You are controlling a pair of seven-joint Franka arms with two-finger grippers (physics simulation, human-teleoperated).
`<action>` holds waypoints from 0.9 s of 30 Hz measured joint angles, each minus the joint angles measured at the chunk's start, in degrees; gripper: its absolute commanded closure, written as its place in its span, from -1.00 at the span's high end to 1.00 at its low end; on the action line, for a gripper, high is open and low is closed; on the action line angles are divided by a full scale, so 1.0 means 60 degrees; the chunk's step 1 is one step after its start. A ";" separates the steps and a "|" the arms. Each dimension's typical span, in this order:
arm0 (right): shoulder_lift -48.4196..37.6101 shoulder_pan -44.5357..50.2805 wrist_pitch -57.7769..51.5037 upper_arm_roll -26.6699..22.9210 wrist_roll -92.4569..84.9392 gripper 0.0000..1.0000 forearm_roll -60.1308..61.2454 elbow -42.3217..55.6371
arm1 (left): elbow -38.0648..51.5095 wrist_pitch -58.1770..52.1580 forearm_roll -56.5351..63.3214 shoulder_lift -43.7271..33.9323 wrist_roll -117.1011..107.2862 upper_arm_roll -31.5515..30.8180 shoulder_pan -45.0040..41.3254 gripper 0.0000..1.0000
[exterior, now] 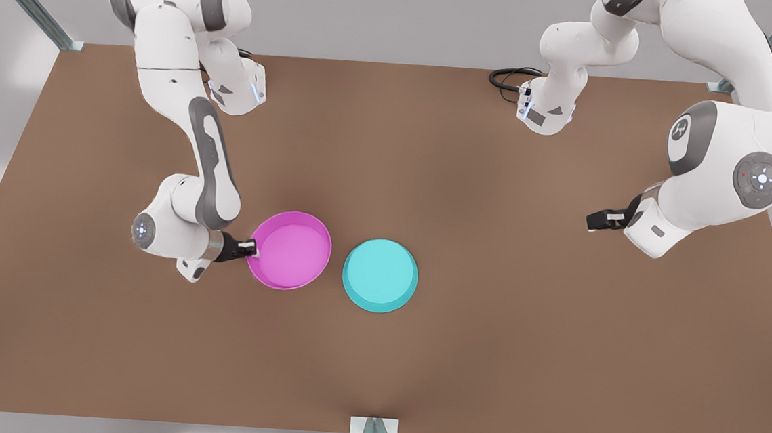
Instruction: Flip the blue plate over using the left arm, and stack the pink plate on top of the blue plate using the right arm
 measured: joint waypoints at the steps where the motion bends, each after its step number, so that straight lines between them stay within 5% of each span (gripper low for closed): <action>1: 0.0196 0.0299 -0.0012 0.0009 0.0091 -0.57 0.0323 0.0295 | 0.0005 -0.0010 0.0007 -0.0003 0.0026 0.0004 -0.0007 1.00; 8: 0.1722 0.1680 0.0089 0.0445 0.1124 -0.57 0.1695 0.2587 | 0.0162 -0.0053 0.0042 -0.0062 0.0168 0.0072 0.0007 1.00; 22: 0.2532 0.1993 0.0760 0.0471 0.2600 -0.57 0.2120 0.3070 | 0.0190 -0.0043 0.0041 -0.0010 0.0318 0.0088 0.0032 1.00; 23: 0.2530 0.1992 0.0776 0.0471 0.2674 0.01 0.2103 0.3080 | 0.0190 -0.0047 0.0040 -0.0014 0.0325 0.0088 0.0033 1.00; 24: 0.2530 0.1999 0.0792 0.0471 0.2742 1.00 0.2085 0.3099 | 0.0190 -0.0051 0.0040 -0.0016 0.0331 0.0088 0.0033 1.00; 27: 0.2488 0.2042 0.0831 0.0468 0.2908 1.00 0.1959 0.3159 | 0.0190 -0.0058 0.0041 -0.0018 0.0349 0.0088 0.0033 1.00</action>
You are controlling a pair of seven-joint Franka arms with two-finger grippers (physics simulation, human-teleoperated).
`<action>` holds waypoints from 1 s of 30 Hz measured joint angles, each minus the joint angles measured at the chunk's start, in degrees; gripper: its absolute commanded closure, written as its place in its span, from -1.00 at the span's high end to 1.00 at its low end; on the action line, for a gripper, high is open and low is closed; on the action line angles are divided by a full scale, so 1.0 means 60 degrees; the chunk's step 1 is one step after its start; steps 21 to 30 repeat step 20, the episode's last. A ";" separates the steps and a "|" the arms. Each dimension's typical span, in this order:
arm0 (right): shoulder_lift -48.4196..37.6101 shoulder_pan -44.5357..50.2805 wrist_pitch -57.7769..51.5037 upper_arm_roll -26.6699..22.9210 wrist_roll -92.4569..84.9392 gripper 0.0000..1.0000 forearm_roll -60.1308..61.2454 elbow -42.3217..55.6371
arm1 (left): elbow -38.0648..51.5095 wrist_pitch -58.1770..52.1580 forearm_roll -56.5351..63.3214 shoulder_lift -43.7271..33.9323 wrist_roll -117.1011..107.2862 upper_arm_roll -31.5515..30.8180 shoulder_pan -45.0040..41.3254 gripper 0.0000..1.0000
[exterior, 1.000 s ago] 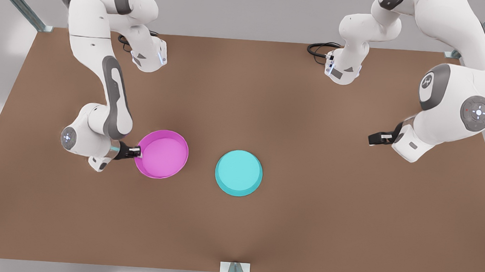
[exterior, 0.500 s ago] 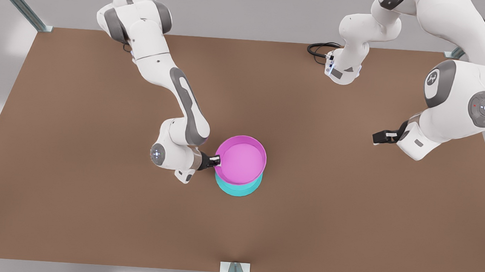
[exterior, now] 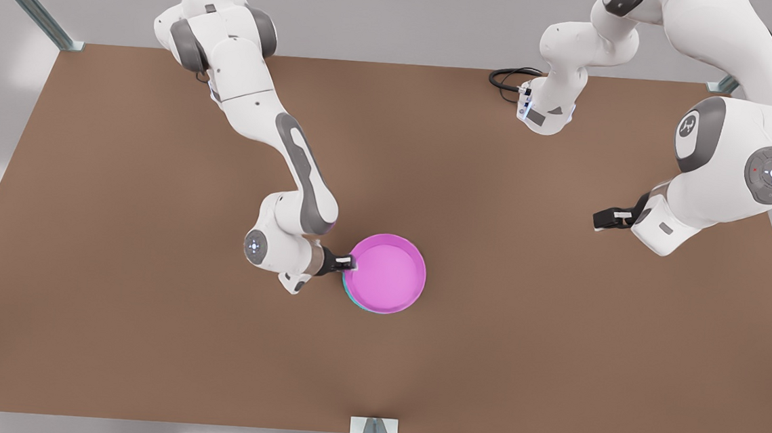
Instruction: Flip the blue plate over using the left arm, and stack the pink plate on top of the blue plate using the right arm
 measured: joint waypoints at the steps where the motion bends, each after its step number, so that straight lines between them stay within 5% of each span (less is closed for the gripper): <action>1: -0.0024 0.0004 0.0009 0.0002 0.0049 1.00 -0.0092 0.0010 | 0.0000 -0.0002 -0.0001 0.0000 0.0005 0.0000 0.0000 1.00; 5: -0.1048 -0.0287 -0.0481 -0.0611 0.0270 1.00 -0.0672 0.0027 | -0.0006 -0.0009 -0.0003 0.0000 0.0023 0.0000 0.0000 1.00; 8: -0.1806 -0.0734 -0.2307 -0.2039 0.0383 1.00 -0.2220 0.1226 | -0.0001 -0.0016 -0.0003 0.0000 0.0034 0.0000 0.0000 1.00; 11: -0.2963 -0.0940 -0.4202 -0.2431 0.0468 1.00 -0.4658 0.2063 | 0.0000 -0.0052 -0.0004 -0.0057 0.0053 0.0000 0.0000 1.00; 17: -0.6355 -0.3540 -0.7194 -0.0513 0.0590 1.00 -0.8396 0.1234 | 0.0752 -0.0708 -0.0007 0.0380 0.0081 -0.0014 0.0003 1.00; 30: -0.6607 -0.4033 -0.7968 -0.0287 0.0636 1.00 -0.9001 0.0957 | 0.0910 -0.1059 -0.0024 0.0478 0.0091 -0.0008 0.0023 1.00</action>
